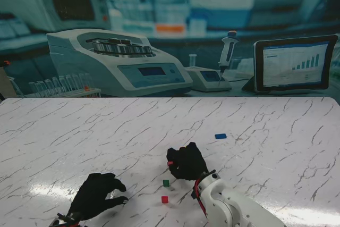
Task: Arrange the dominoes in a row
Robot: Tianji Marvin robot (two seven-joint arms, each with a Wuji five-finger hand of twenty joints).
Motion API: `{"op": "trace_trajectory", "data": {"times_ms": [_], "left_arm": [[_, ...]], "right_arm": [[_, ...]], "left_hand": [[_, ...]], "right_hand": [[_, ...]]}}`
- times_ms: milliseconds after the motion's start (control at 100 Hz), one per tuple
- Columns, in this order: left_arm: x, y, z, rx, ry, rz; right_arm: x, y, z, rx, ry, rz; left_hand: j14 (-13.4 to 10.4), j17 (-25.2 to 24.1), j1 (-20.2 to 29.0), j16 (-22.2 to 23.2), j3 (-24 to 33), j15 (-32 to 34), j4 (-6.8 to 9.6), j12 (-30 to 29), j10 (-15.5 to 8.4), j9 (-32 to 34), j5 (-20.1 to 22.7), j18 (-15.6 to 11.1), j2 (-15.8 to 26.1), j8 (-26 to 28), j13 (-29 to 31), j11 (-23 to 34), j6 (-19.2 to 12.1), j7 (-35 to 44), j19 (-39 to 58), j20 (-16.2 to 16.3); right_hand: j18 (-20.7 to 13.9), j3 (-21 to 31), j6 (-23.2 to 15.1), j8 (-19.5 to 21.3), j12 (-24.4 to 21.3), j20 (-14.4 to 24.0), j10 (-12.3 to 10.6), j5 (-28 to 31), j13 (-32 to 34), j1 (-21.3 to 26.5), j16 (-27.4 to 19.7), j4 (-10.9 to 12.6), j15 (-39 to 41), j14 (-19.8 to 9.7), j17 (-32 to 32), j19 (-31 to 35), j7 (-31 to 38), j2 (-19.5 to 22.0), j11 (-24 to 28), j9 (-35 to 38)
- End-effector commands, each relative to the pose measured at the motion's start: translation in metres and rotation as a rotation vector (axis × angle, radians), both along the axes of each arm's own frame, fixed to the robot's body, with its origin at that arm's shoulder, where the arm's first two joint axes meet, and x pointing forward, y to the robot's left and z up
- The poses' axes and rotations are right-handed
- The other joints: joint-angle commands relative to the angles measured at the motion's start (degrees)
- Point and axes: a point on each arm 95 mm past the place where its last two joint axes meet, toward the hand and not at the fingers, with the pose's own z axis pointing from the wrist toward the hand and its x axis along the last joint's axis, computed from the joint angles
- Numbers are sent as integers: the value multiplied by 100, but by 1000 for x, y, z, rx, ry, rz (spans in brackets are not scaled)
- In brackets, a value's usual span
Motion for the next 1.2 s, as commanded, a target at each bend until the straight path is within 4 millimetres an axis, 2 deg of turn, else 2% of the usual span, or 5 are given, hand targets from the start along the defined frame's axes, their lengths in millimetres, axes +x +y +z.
{"op": "trace_trajectory", "data": {"times_ms": [0, 330, 610, 940, 1190], "left_arm": [[-5, -4, -2, -20, 15, -22], [-5, -3, -2, -26, 18, -16], [-6, -2, -2, -28, 21, -10], [-7, -1, -2, -28, 25, -5], [-7, 0, -3, -28, 27, 0]], "right_arm": [[-3, 7, -3, 11, 13, 8], [-2, 13, -11, 10, 41, 10], [-2, 16, -16, 18, 56, 10], [-2, 14, -15, 13, 64, 5], [-1, 10, -14, 12, 83, 9]], "left_hand": [[-87, -50, -104, 40, 77, 27, 54, 66, -97, 77, 59, 78, 64, 81, 86, 68, -65, 12, 133, 75], [-90, -52, -107, 41, 76, 29, 53, 67, -97, 81, 59, 80, 73, 83, 86, 73, -69, 12, 136, 76], [-91, -48, -107, 41, 73, 30, 51, 66, -97, 86, 61, 83, 77, 83, 84, 73, -65, 15, 142, 79], [-89, -53, -88, 40, 72, 29, 45, 67, -94, 83, 64, 82, 69, 82, 82, 74, -74, 21, 143, 80], [-86, -52, -86, 42, 67, 34, 40, 67, -94, 87, 64, 84, 78, 80, 88, 76, -69, 21, 143, 80]], "right_hand": [[-299, -83, 158, -80, -54, -48, -59, -59, -110, 177, -38, -277, 5, -118, -108, 95, 47, 147, -102, 6], [-286, -282, 163, -119, -86, -57, -6, -62, -179, 305, -46, -444, -8, -117, -156, 82, -36, 249, -236, -21], [-280, -336, 158, -131, -79, -63, 19, -79, -218, 345, -45, -483, -5, -111, -167, 76, -72, 289, -273, -41], [-263, -289, 179, -121, -80, -80, 95, -129, -301, 323, -38, -469, -1, -48, -212, 46, -144, 156, -353, -90], [-207, -226, 206, 14, -16, -121, 257, -268, -515, 245, -44, -551, -88, 50, -302, -51, -449, 13, -608, -306]]}}
